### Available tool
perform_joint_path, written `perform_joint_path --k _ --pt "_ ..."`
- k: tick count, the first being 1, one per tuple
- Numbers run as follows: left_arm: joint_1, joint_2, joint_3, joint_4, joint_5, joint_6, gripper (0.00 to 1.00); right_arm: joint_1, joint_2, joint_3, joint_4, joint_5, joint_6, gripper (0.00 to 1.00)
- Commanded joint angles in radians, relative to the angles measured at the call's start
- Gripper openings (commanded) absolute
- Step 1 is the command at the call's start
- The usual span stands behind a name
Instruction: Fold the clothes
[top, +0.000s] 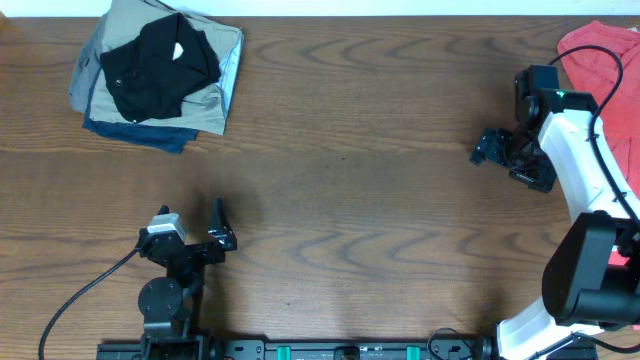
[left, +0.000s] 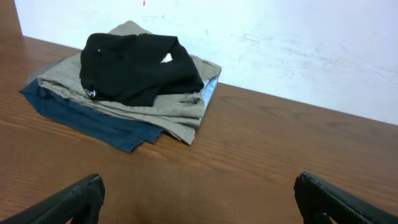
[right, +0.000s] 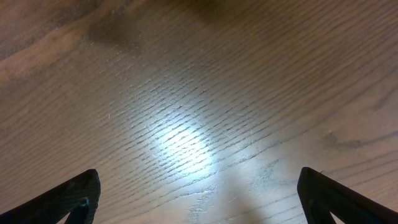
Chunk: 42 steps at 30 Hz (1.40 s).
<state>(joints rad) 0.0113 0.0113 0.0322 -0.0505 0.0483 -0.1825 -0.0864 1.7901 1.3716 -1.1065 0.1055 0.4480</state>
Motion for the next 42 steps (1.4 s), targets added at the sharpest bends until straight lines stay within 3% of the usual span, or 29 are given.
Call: perform_joint_path --k 1,15,35,39,42 --pt "0.004 -0.005 -0.028 -0.017 -0.019 0.010 0.98 -0.004 -0.013 0.008 -0.001 0.007 0.011 0.99" --pt "0.004 -0.005 -0.028 -0.017 -0.019 0.010 0.98 0.010 -0.054 0.006 -0.001 0.007 0.011 0.99" --pt "0.004 -0.005 -0.028 -0.017 -0.019 0.010 0.98 0.213 -0.582 -0.004 0.011 0.025 0.008 0.99" --pt "0.004 -0.005 -0.028 -0.017 -0.019 0.010 0.98 0.213 -0.689 -0.110 0.108 0.005 0.008 0.99" --pt "0.004 -0.005 -0.028 -0.017 -0.019 0.010 0.98 0.213 -0.821 -0.315 0.286 -0.046 0.007 0.99"
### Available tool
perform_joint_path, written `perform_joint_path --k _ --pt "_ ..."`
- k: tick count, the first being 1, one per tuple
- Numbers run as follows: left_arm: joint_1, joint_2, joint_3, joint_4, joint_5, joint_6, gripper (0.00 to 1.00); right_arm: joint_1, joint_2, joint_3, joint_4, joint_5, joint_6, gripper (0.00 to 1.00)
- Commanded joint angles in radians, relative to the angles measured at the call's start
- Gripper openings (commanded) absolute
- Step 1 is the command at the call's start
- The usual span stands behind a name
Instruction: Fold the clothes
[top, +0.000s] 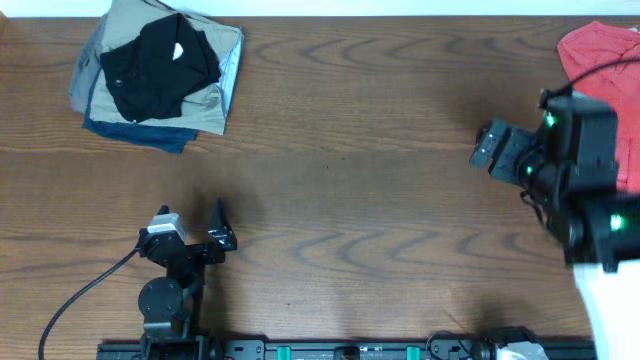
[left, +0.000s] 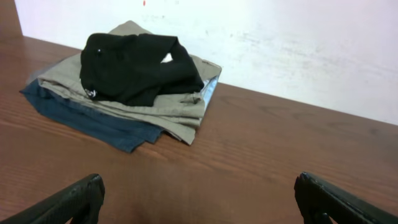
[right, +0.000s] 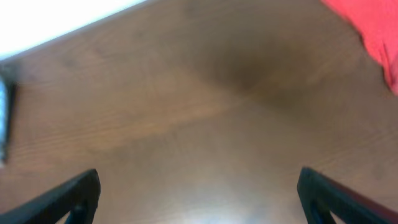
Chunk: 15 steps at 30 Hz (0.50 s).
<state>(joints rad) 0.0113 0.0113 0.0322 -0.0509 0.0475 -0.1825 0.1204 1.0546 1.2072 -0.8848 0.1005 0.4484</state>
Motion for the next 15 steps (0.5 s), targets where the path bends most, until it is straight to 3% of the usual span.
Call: perform_joint_path --k 1,8,11,15 --pt "0.004 -0.005 -0.028 -0.017 -0.019 0.010 0.98 0.006 -0.133 -0.225 0.128 -0.060 0.007 0.99" --pt "0.004 -0.005 -0.028 -0.017 -0.019 0.010 0.98 0.004 -0.560 -0.832 0.644 -0.196 0.007 0.99" --pt "0.004 -0.005 -0.028 -0.017 -0.019 0.010 0.98 0.004 -0.730 -0.985 0.738 -0.193 0.007 0.99" --pt "0.004 -0.005 -0.028 -0.017 -0.019 0.010 0.98 -0.008 -0.874 -1.078 0.743 -0.155 0.007 0.99"
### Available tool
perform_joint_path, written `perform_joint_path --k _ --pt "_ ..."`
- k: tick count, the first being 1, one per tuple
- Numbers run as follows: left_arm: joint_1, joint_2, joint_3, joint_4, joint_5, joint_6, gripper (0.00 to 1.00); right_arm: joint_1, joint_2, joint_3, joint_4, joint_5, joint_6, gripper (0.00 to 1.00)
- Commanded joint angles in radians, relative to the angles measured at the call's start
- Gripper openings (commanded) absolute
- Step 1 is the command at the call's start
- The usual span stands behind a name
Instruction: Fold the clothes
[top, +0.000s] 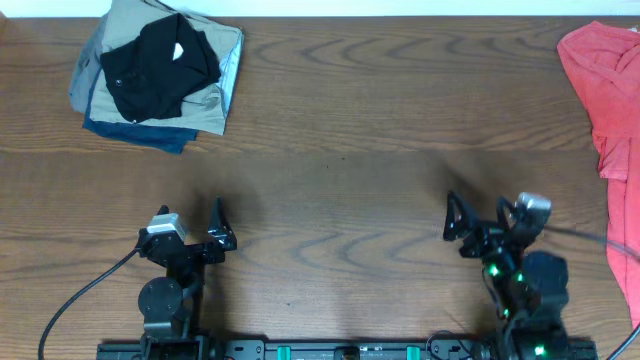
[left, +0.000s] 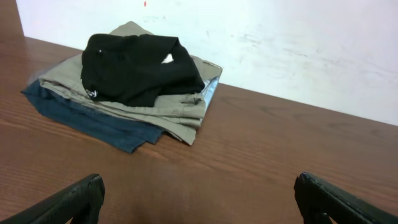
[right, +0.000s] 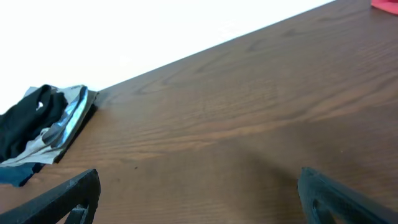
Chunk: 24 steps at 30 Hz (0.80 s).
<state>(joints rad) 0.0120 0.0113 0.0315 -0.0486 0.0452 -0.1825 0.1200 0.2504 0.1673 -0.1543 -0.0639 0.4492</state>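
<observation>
A stack of folded clothes (top: 155, 75) lies at the table's back left: a black garment (left: 140, 67) on a tan one, over a blue one. An unfolded red garment (top: 600, 70) lies at the back right edge. My left gripper (top: 190, 232) rests open near the front left, empty, facing the stack. My right gripper (top: 485, 222) rests open near the front right with nothing between its fingers. The stack (right: 40, 127) shows far left in the right wrist view.
Bare brown wood table (top: 340, 170) spans between the stack and the red garment. A white wall (left: 280, 43) rises behind the table's far edge. A black cable (top: 80, 295) runs from the left arm's base.
My right arm has gone from the right side near the red garment to a low folded pose at the front right. Its gripper stays open. The left arm has not moved.
At first my right gripper hung open over bare wood, left of the red garment. Then it was raised near the same spot. Now the arm sits folded at the front right. The stack, the red garment and the left arm stayed put throughout.
</observation>
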Motion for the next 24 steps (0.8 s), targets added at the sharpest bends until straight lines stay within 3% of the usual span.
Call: perform_joint_path --k 1,14,24 --pt "0.003 -0.005 -0.027 -0.019 -0.016 0.010 0.98 -0.012 -0.087 -0.050 0.013 0.017 0.006 0.99" --pt "0.003 -0.005 -0.027 -0.019 -0.016 0.010 0.98 -0.103 -0.245 -0.136 0.024 0.059 -0.047 0.99" --pt "0.003 -0.005 -0.027 -0.019 -0.016 0.010 0.98 -0.185 -0.246 -0.148 0.050 0.059 -0.063 0.99"
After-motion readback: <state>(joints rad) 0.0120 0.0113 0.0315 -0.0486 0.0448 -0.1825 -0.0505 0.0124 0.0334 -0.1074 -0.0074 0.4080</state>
